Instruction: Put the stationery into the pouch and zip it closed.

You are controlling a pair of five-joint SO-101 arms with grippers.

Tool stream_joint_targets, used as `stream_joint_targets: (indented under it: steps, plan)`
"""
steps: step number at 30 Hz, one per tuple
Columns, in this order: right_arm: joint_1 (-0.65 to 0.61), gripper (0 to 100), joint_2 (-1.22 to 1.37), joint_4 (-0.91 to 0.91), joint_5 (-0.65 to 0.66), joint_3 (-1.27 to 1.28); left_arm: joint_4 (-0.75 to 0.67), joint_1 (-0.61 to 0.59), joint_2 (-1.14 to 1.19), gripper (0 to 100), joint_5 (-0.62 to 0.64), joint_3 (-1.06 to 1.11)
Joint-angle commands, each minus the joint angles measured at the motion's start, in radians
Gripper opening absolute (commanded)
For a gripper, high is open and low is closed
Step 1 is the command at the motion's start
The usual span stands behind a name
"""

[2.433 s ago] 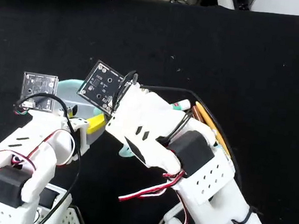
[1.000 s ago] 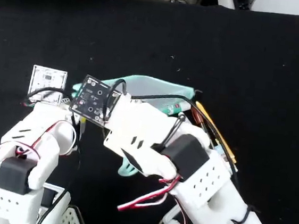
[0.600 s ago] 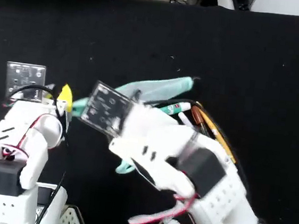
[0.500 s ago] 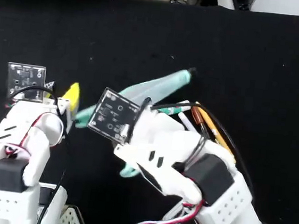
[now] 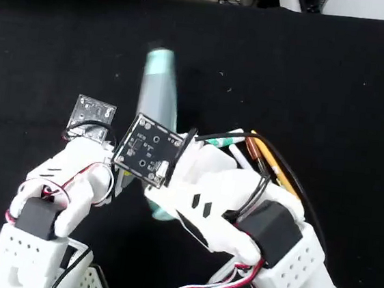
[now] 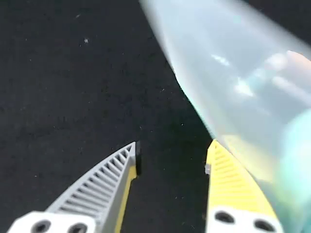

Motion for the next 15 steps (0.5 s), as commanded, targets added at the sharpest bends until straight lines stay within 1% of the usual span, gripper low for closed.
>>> stream_joint_targets:
  steps: [1, 6, 10, 15]
  plan:
    - [-0.009, 1.2, 0.021, -0.026, 0.005, 0.024, 0.089, -0.002, -0.038, 24, 0.011, -0.179]
    - [-0.009, 1.2, 0.016, -0.028, 0.005, 0.077, 0.160, -0.048, -0.143, 25, 0.011, -0.288]
    - [-0.009, 1.2, 0.016, -0.028, 0.005, 0.082, 0.169, -0.047, -0.206, 25, 0.009, -0.274]
    - [-0.009, 1.2, 0.018, -0.055, 0.005, 0.081, 0.167, -0.044, -0.215, 25, 0.009, -0.220]
